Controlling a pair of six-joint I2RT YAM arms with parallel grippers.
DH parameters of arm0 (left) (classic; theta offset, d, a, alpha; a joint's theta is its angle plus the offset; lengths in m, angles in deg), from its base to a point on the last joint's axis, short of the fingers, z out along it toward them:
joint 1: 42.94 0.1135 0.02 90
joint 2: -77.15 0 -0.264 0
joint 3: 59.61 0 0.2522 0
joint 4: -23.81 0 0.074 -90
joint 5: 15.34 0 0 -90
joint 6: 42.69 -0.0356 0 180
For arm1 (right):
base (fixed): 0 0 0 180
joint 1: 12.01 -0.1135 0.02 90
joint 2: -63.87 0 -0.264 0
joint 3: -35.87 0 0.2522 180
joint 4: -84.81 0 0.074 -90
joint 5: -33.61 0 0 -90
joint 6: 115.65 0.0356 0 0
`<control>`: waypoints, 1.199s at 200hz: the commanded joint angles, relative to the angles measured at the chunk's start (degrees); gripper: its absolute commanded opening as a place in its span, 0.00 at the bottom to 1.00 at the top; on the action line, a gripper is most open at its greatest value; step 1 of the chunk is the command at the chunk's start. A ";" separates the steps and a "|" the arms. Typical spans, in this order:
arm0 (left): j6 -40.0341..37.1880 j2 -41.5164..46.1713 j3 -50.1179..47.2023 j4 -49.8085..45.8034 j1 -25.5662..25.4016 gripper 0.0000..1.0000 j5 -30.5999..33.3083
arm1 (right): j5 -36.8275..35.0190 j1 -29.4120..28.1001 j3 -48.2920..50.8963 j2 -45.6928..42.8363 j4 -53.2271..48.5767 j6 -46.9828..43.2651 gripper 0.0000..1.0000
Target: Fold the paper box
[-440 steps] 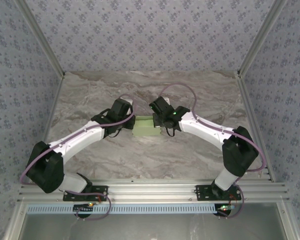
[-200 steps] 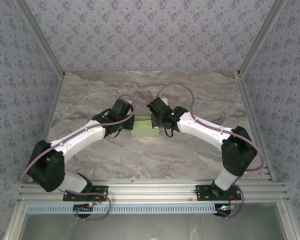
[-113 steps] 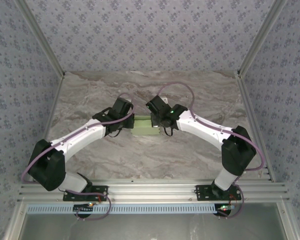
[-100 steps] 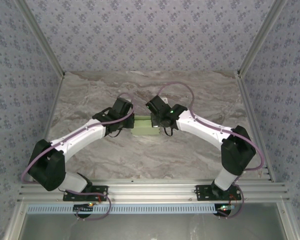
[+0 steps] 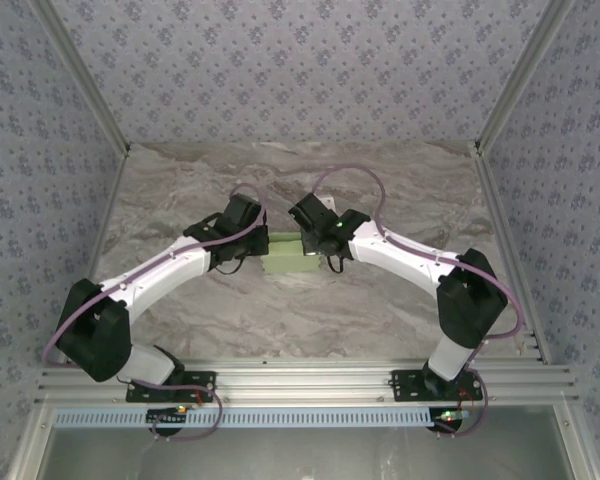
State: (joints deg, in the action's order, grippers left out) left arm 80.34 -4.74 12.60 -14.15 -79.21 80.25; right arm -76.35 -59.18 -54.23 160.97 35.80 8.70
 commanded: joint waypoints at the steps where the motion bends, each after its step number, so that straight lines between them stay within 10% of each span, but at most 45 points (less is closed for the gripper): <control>1: 2.92 -0.63 2.32 1.53 0.15 0.09 -3.30 | -0.95 -0.55 -0.94 1.34 -2.66 1.29 0.04; 240: 7.13 -0.87 2.96 -0.61 1.74 0.07 -3.54 | -0.06 -0.78 1.03 3.78 -0.70 2.16 0.17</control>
State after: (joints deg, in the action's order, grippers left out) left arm 85.98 -5.13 13.65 -15.33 -77.90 78.72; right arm -75.13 -59.31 -54.14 163.09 35.63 9.73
